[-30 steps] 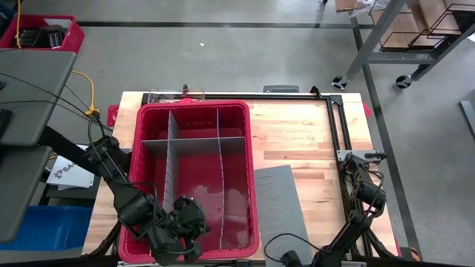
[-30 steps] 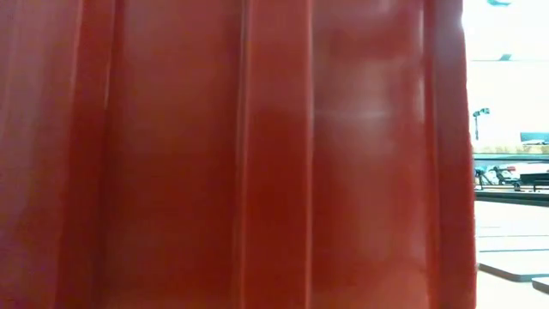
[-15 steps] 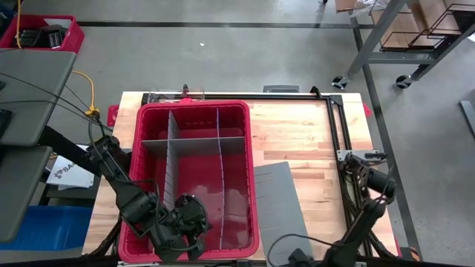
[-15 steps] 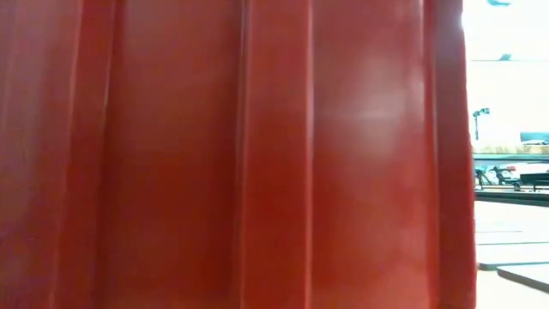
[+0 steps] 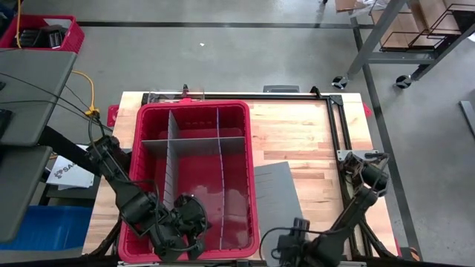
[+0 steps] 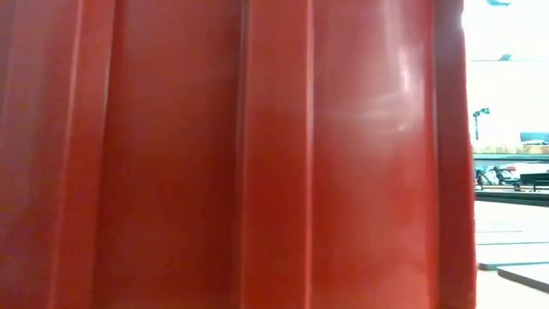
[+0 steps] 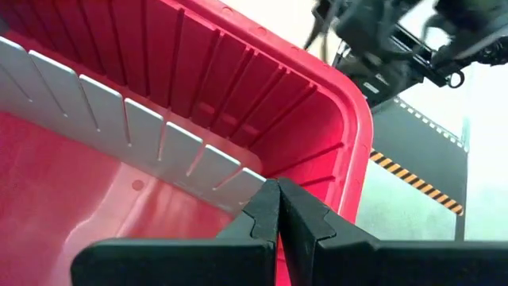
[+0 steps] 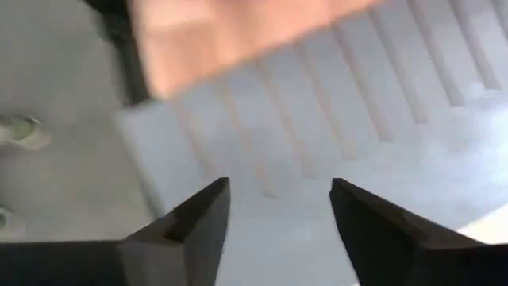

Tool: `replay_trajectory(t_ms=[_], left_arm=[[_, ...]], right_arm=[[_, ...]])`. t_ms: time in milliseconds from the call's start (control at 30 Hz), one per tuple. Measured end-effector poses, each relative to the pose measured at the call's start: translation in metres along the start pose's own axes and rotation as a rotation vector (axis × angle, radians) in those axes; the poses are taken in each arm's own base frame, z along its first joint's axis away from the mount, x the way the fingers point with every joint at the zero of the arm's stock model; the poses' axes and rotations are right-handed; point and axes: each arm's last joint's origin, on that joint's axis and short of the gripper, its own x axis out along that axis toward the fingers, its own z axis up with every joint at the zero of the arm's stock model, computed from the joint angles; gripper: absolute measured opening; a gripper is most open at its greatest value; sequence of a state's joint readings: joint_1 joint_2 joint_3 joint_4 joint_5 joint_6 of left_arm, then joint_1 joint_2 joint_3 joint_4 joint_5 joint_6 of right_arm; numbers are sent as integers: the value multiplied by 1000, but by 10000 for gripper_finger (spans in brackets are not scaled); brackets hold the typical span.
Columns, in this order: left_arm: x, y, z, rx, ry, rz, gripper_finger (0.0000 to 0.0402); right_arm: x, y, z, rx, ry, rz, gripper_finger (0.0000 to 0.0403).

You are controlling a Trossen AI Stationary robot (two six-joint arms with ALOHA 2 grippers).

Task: Sort blocks
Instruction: Assemble the bin divider into the red bin

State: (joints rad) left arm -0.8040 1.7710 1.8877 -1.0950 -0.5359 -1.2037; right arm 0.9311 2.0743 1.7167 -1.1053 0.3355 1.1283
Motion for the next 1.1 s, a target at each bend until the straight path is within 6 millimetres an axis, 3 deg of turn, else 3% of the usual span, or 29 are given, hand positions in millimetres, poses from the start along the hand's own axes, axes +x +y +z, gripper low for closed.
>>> replay_trajectory(t_ms=[67,200,233,500,600,800,1033,1100], left_arm=[[-1,-1,-1,5,-3,-1,0],[-2,-3,-2,0,-25,-15,0],[-3,-6,-2,0,-35,-36,0],[-16,-48,20,73,-282,-421,0],[-13,-63,24,113,-315,-571,0],[43,-85,3,174,-208,-700,0],[123,-93,-38,223,-156,-591,0],[137,-95,-44,205,-177,-586,0]], right_arm=[[6,-6,0,-37,31,-35,173],[20,-13,-5,-46,60,-82,34],[22,-14,-6,-39,62,-88,19],[25,-14,-10,110,46,-106,2],[26,-14,-10,172,45,-111,1],[31,-10,-17,254,62,-119,0],[46,3,-30,282,150,-89,0],[50,9,-34,297,159,-60,0]])
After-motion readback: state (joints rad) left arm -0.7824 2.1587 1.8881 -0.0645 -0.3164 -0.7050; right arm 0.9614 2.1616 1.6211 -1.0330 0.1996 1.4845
